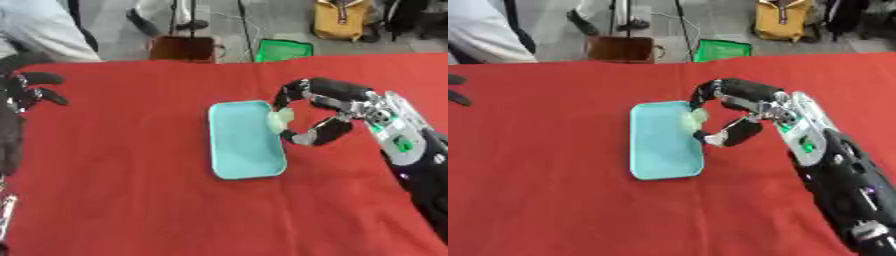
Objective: Pick up objects on the table and place them in the box.
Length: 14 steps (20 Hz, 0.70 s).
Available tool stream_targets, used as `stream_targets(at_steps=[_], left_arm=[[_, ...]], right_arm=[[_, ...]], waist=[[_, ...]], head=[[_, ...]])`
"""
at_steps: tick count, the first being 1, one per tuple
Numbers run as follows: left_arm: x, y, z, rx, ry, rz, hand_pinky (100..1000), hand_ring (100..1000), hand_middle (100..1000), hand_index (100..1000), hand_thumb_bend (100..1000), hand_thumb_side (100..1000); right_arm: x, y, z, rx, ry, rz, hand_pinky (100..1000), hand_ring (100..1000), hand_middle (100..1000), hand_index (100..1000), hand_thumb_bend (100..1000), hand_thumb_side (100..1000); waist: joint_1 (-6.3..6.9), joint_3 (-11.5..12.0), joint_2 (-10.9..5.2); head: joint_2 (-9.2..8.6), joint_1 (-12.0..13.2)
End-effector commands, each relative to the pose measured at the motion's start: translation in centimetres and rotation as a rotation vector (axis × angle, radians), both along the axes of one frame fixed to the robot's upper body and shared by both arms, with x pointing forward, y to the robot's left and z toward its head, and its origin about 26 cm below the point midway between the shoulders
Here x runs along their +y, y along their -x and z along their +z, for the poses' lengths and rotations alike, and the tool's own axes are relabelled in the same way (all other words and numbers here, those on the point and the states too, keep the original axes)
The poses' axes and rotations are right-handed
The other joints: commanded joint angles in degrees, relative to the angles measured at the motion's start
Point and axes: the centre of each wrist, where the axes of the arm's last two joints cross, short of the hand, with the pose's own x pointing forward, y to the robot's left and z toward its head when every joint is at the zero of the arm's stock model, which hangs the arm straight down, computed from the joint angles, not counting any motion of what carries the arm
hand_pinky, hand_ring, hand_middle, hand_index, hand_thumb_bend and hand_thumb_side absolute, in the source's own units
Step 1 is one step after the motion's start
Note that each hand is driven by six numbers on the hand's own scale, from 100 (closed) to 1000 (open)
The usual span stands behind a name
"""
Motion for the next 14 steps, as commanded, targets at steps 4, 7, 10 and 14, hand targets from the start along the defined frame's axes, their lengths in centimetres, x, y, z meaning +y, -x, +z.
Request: stream_targets(at_steps=[4, 7, 10, 14], left_arm=[[-0.3, 0.1, 0.9, -0.032, -0.011, -0.022, 522, 670, 749, 799, 497, 796], [-0.3, 0.1, 0.9, -0.032, -0.011, -0.023, 522, 670, 749, 799, 497, 796], [-0.2, 0.1, 0.9, -0.031, -0.011, -0.022, 522, 670, 749, 800, 498, 796], [-0.2, 0.1, 0.8, -0.029, -0.012, -0.020, 523, 670, 749, 800, 497, 796]], right_arm=[[2.9, -0.2, -0.1, -0.051, 0.320, 0.316, 820, 770, 762, 756, 388, 443], [3.3, 0.0, -0.3, -0.067, 0.352, 0.312, 830, 783, 779, 842, 483, 490], [3.2, 0.0, -0.3, -0.084, 0.393, 0.298, 841, 795, 795, 912, 597, 543], [2.7, -0.1, -0.4, -0.103, 0.416, 0.270, 842, 798, 803, 938, 635, 554]], waist=[[0.38, 0.76, -0.75], [0.37, 0.74, -0.75], [0.26, 0.53, -0.82], [0.24, 0.20, -0.96]], head=[[-0.72, -0.75], [-0.69, -0.79], [-0.66, -0.75], [-0.65, -0.70]])
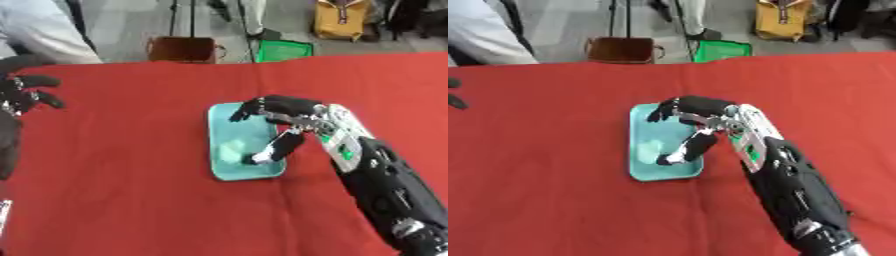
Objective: Pick up objects on the table and place them in the box.
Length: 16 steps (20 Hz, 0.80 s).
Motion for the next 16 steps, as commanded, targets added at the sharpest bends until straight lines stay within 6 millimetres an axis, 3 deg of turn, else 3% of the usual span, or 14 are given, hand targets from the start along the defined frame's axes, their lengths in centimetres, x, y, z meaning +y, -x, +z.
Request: stream_targets(at_steps=[1, 3, 4, 5, 10, 16], left_arm=[[0.0, 0.2, 0.7, -0.025, -0.011, -0.004, 523, 670, 749, 800, 497, 796], [0.0, 0.2, 0.7, -0.024, -0.010, -0.003, 523, 670, 749, 800, 497, 795], [0.0, 0.2, 0.7, -0.024, -0.009, -0.003, 523, 670, 749, 800, 497, 795], [0.1, 0.2, 0.7, -0.024, -0.008, 0.000, 523, 670, 749, 800, 498, 794], [0.3, 0.3, 0.6, -0.018, -0.008, 0.015, 524, 671, 750, 800, 500, 793], [0.8, 0.6, 0.5, -0.007, -0.013, 0.042, 524, 674, 753, 801, 502, 794]], right_arm=[[-0.5, -0.2, 0.9, -0.032, 0.286, 0.229, 842, 798, 803, 939, 635, 553], [-0.6, -0.2, 0.8, -0.045, 0.279, 0.219, 837, 794, 801, 940, 631, 548], [-0.7, -0.2, 0.8, -0.054, 0.270, 0.216, 827, 785, 809, 932, 414, 742], [-0.9, -0.2, 1.1, -0.067, 0.245, 0.210, 823, 782, 790, 930, 601, 539], [-2.6, 0.4, 3.1, -0.159, 0.107, 0.207, 809, 773, 783, 918, 534, 531], [-7.7, 2.1, 3.6, -0.237, -0.037, 0.161, 770, 751, 766, 885, 436, 516]], waist=[[0.04, -0.18, -1.08], [0.06, -0.32, -1.15], [0.07, -0.39, -1.19], [0.03, -0.58, -1.28], [-0.47, -1.88, -1.68], [-1.08, -4.16, -2.16]], head=[[-0.62, -0.08], [-0.61, -0.04], [-0.62, -0.02], [-0.60, 0.22], [-0.42, 1.14], [-0.38, 3.16]])
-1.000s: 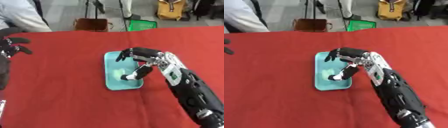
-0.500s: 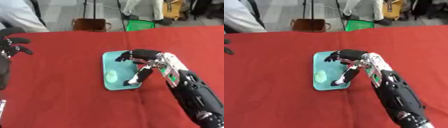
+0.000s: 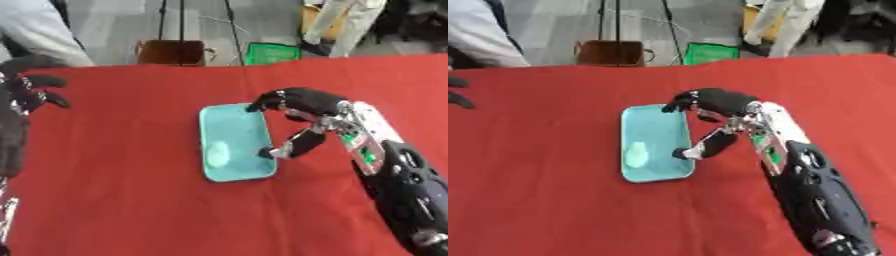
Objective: Pick up objects on the table and place them in the box.
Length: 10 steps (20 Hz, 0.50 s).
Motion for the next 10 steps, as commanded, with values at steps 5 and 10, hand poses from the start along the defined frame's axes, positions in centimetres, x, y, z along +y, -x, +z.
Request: stream_targets(at_steps=[5, 10], left_arm=[[0.7, 0.4, 0.8, -0.024, -0.021, 0.038, 525, 678, 760, 805, 504, 790], [0.8, 0.5, 0.7, -0.022, -0.022, 0.044, 526, 682, 767, 826, 505, 787]], right_arm=[[-6.1, 2.6, 1.3, -0.102, -0.018, 0.079, 685, 710, 737, 848, 329, 489], [-8.8, 4.8, 0.1, -0.112, -0.138, 0.053, 660, 698, 728, 837, 290, 464]], waist=[[-0.26, -1.13, -1.39], [-0.22, -1.76, -1.63]], head=[[-0.69, 2.17], [-0.69, 2.73]])
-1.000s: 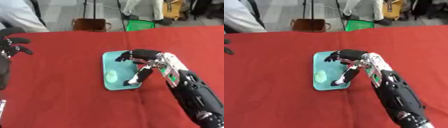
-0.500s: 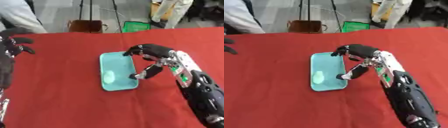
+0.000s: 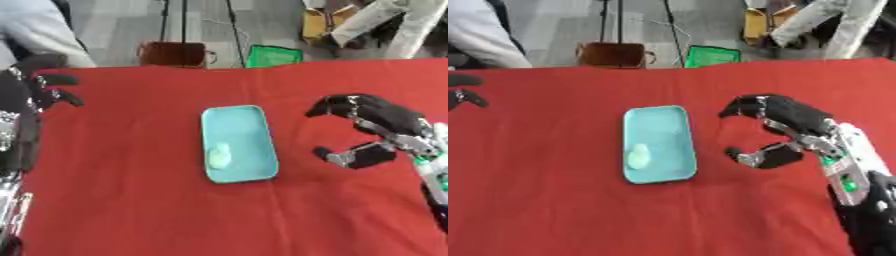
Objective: Pick up objects on the table and place them in the box.
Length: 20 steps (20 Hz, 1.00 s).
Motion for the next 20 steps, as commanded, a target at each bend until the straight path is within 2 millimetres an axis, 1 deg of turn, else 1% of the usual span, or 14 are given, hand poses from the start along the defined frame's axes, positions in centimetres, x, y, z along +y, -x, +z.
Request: stream_targets(at_steps=[1, 4, 8, 10, 11, 13, 19, 20], left_arm=[[0.4, 0.3, 0.9, -0.029, -0.027, 0.015, 526, 683, 770, 833, 505, 786], [0.4, 0.3, 0.9, -0.028, -0.026, 0.017, 525, 684, 772, 840, 504, 789], [0.4, 0.3, 0.8, -0.028, -0.028, 0.016, 525, 683, 772, 846, 503, 787], [0.4, 0.3, 0.8, -0.030, -0.028, 0.017, 525, 677, 762, 834, 505, 786], [0.4, 0.3, 0.8, -0.030, -0.027, 0.016, 524, 676, 760, 824, 504, 787], [0.4, 0.3, 0.8, -0.029, -0.026, 0.015, 524, 676, 759, 812, 502, 789], [0.4, 0.3, 0.8, -0.030, -0.027, 0.016, 524, 676, 759, 799, 503, 788], [0.4, 0.3, 0.7, -0.029, -0.026, 0.017, 524, 676, 759, 780, 502, 790]], right_arm=[[-1.8, 1.2, 2.0, -0.074, 0.016, 0.047, 653, 697, 728, 835, 286, 461], [-2.5, 2.4, 1.8, -0.081, -0.053, 0.037, 650, 696, 727, 834, 281, 462], [-2.8, 3.1, 1.6, -0.078, -0.157, 0.033, 642, 692, 724, 831, 276, 461], [-3.0, 3.5, 1.3, -0.070, -0.213, 0.027, 633, 688, 720, 827, 271, 459], [-3.1, 3.7, 1.2, -0.066, -0.236, 0.027, 632, 688, 721, 827, 272, 476], [-3.1, 3.9, 1.4, -0.058, -0.262, 0.029, 629, 686, 719, 826, 267, 455], [-3.0, 4.5, 2.4, -0.025, -0.312, 0.035, 623, 682, 715, 823, 255, 456], [-3.0, 4.6, 2.7, -0.023, -0.321, 0.038, 620, 681, 714, 822, 244, 456]], waist=[[-0.13, -0.10, -1.30], [0.08, -0.39, -1.20], [0.32, -0.72, -1.26], [0.46, -0.80, -1.28], [0.51, -0.82, -1.26], [0.66, -0.89, -1.20], [0.86, -1.01, -1.21], [0.90, -0.98, -1.14]], head=[[-0.74, 0.42], [-0.79, 0.65], [-0.83, 0.52], [-1.03, 0.53], [-1.04, 0.53], [-0.96, 0.57], [-1.27, 0.73], [-1.08, 0.78]])
